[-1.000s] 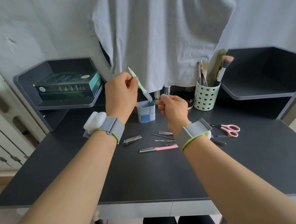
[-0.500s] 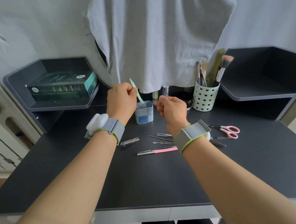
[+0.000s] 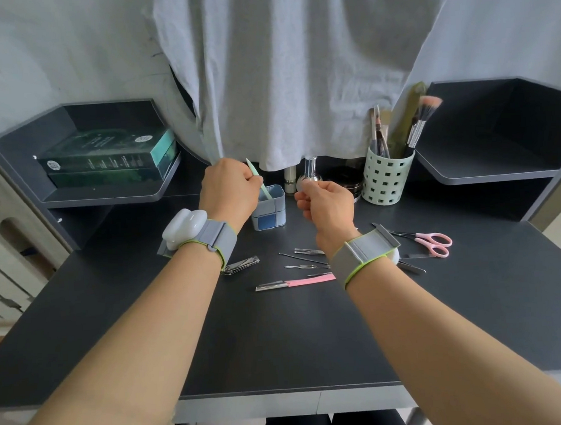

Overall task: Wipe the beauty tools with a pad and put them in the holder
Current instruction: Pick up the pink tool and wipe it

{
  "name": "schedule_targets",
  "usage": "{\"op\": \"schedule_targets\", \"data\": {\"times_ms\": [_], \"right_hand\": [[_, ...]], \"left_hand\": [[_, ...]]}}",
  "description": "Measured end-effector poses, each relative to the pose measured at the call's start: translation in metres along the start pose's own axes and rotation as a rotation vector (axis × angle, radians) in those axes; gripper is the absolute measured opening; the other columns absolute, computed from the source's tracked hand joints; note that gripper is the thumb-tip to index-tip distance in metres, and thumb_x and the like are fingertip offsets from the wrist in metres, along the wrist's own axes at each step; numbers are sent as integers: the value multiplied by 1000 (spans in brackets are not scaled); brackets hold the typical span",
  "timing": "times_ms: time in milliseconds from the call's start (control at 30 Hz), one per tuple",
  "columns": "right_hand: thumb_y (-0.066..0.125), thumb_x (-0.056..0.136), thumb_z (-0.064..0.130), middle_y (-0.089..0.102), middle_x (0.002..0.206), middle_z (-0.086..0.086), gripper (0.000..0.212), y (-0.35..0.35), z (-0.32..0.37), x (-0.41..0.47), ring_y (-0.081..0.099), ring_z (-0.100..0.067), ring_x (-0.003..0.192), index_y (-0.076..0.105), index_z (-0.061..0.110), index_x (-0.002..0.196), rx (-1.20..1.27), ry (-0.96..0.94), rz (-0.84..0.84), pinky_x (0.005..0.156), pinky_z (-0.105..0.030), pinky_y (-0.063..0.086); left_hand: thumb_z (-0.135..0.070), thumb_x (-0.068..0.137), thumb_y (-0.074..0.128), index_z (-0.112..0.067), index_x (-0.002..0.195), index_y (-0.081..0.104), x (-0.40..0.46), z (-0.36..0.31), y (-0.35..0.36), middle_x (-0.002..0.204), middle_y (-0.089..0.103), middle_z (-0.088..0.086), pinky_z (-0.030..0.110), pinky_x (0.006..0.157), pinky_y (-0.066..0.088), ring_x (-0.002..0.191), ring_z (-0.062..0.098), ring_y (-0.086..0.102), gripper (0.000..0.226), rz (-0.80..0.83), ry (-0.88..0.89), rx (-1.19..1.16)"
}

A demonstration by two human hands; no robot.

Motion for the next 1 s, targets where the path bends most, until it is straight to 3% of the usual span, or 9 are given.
{"op": "schedule_targets", "data": {"times_ms": [67, 233, 333, 433, 633, 867, 1000], "right_hand": [[67, 91, 18, 71, 71, 1, 13, 0, 0, 0, 60, -8, 58, 66, 18, 78, -3, 1, 2, 61, -25, 48], [66, 91, 18, 71, 70, 1, 12, -2, -1, 1, 60, -8, 58, 65, 18, 79, 9, -4, -2, 61, -25, 47], [66, 91, 19, 72, 71, 0, 12, -4, -2, 1, 61, -8, 58, 65, 17, 79, 10, -7, -4, 65, -26, 48], [67, 90, 18, 71, 70, 0, 13, -8, 0, 2, 61, -8, 57, 65, 17, 78, 18, -12, -18, 67, -27, 48], [67, 90, 17, 72, 71, 0, 11, -18, 6, 7, 61, -8, 58, 65, 17, 79, 24, -22, -45, 68, -29, 48], [67, 89, 20, 72, 69, 2, 9, -26, 7, 9, 61, -5, 54, 67, 17, 81, -10, -52, -63, 69, -30, 50], [67, 83, 22, 71, 66, 6, 7, -36, 11, 12, 64, -11, 64, 69, 18, 78, -177, -170, -86, 71, -35, 54]], "left_hand": [[-27, 91, 68, -7, 71, 73, 1, 0, -1, 63, 65, 8, 23, 52, 34, 55, 21, 53, 29, 6, -4, 3], [-28, 88, 69, -6, 69, 72, 3, 0, -6, 60, 64, 9, 30, 56, 44, 58, 28, 55, 29, -19, 9, -3], [-27, 88, 68, -5, 75, 72, 3, -3, -10, 67, 69, 12, 39, 66, 56, 68, 33, 65, 26, -63, 36, -56], [-25, 87, 68, -2, 81, 71, 4, -9, -14, 76, 72, 16, 44, 74, 57, 71, 35, 61, 25, -117, 74, -96], [-24, 90, 66, -8, 91, 74, 1, -22, -15, 83, 75, 6, 36, 76, 55, 81, 28, 68, 18, -134, 97, -105], [-22, 89, 64, -10, 91, 76, -6, -34, -12, 84, 75, 4, 37, 76, 56, 85, 28, 68, 17, -98, 96, -127], [-22, 88, 64, -11, 92, 77, -10, -42, -7, 85, 76, 5, 36, 77, 55, 84, 27, 68, 17, -66, 97, -150]]}}
Point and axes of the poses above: each hand's wrist, its own x-axis towards the middle knuckle, its own y-axis out of the palm, z = x × y, the point moved 2 cm from there along x, towards the middle knuckle
